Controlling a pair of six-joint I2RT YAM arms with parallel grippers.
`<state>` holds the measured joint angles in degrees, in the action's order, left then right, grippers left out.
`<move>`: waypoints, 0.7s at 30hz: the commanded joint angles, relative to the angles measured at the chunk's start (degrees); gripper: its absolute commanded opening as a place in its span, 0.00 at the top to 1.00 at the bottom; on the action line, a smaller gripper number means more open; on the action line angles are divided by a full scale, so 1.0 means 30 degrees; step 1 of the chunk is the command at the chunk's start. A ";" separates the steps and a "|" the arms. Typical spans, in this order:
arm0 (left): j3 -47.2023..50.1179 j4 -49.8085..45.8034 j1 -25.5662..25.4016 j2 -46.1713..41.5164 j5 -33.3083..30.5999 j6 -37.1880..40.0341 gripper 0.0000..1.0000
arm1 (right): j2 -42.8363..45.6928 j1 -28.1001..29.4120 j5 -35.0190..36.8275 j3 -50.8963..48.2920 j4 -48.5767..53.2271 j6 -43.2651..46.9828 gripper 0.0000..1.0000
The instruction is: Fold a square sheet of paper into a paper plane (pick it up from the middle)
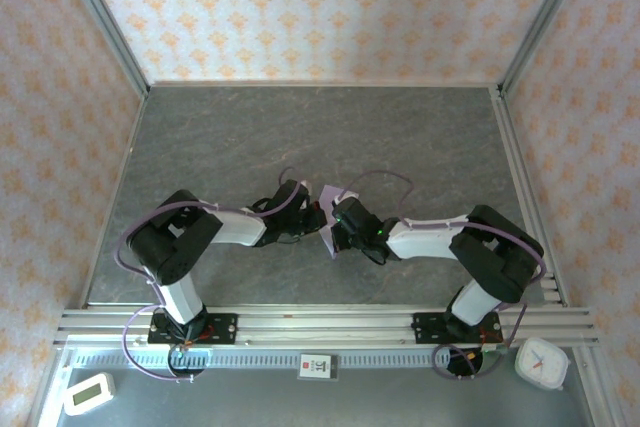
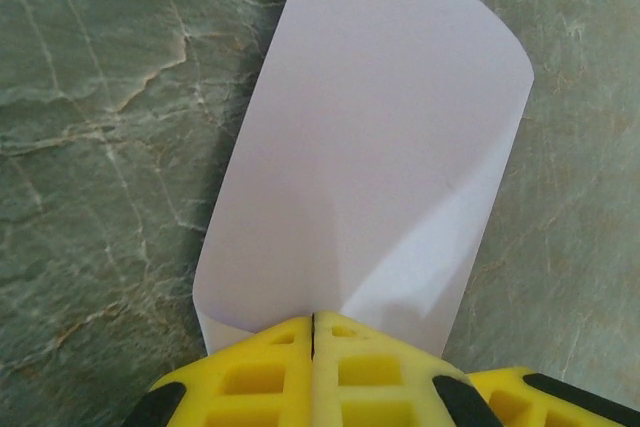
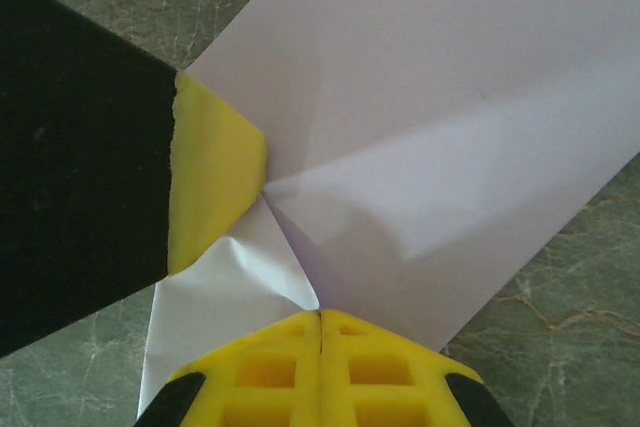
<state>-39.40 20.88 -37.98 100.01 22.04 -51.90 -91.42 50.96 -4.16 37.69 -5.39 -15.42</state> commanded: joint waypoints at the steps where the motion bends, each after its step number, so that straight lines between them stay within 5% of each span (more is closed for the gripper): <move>1: 0.0328 0.0024 0.0034 0.0474 -0.0532 0.0354 1.00 | 0.0162 0.0178 -0.0139 -0.0425 0.2550 -0.0045 0.91; 4: 0.0615 -0.0017 0.0006 0.0466 -0.0806 0.0125 1.00 | 0.1199 0.0153 -0.0099 0.0031 0.3227 -0.0182 0.71; 7: 0.0829 0.0031 -0.0031 0.0454 -0.0896 -0.0043 1.00 | 0.2611 0.0174 -0.0323 0.0239 0.3554 -0.0632 0.67; 15: 0.0754 -0.0134 -0.0114 0.0568 -0.1036 -0.0102 1.00 | 0.4083 0.0178 -0.3073 -0.0594 0.1328 -0.2665 1.00; 21: 0.0550 -0.0456 -0.0115 0.0590 -0.1164 0.0067 1.00 | 0.2919 0.0155 -0.4818 -0.0956 -0.1246 -0.3867 1.00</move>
<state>-38.41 23.11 -38.15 100.16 21.58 -52.38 -80.82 51.33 -15.42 35.46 -4.27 -24.25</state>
